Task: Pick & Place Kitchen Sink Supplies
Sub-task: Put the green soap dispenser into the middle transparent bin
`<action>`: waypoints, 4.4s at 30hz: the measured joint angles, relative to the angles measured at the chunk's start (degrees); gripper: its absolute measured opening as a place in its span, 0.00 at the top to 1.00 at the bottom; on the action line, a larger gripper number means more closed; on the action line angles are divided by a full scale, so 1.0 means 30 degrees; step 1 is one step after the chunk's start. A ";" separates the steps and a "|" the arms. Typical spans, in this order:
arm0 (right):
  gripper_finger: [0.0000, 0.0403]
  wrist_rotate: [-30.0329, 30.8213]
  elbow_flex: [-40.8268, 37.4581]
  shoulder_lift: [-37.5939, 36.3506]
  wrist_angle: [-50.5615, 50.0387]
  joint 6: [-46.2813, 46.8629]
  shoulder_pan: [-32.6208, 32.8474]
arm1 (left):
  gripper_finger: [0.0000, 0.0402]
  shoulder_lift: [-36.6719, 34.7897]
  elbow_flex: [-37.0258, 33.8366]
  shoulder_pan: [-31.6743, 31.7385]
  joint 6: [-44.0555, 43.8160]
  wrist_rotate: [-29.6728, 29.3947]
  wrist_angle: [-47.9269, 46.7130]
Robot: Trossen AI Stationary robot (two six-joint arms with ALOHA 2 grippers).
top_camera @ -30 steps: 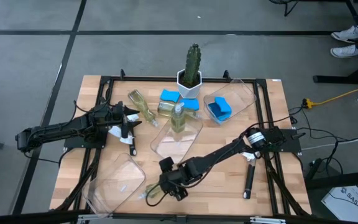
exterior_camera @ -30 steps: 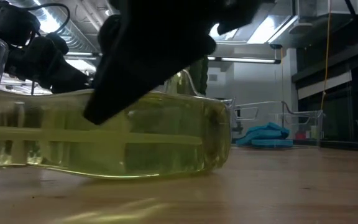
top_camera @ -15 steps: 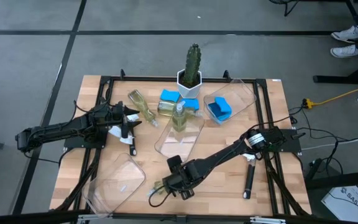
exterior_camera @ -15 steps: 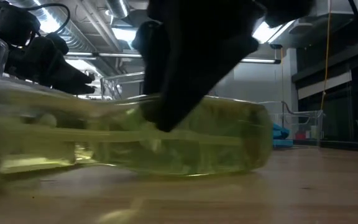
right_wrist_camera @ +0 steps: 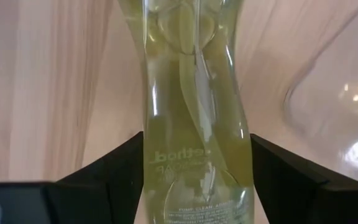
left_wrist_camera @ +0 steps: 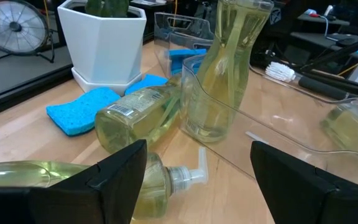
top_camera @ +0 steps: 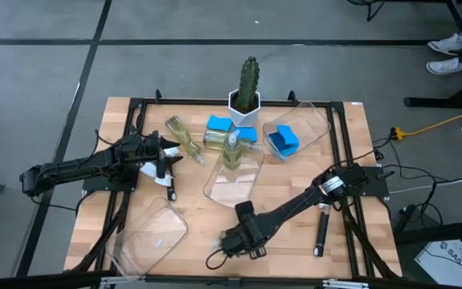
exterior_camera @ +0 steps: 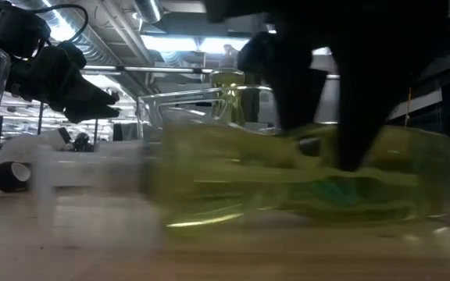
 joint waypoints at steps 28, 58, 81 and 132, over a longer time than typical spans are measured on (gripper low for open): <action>0.37 0.1063 -0.9791 -0.6606 -0.1521 0.4247 0.0326 | 0.30 0.0007 0.0001 0.0000 0.0000 0.0002 0.0007; 0.37 0.6141 -1.3478 -1.1918 0.3497 0.5203 0.0450 | 0.30 0.0007 0.0001 0.0000 0.0007 0.0000 0.0000; 0.37 1.1391 -2.3462 -2.1087 2.6637 -0.4136 -0.1507 | 0.30 0.0007 -0.0005 -0.0006 0.0007 0.0001 0.0000; 0.36 1.1606 -2.8414 -1.3639 3.9423 -0.0958 -0.6573 | 0.30 0.0000 -0.0006 0.0000 0.0000 0.0002 0.0000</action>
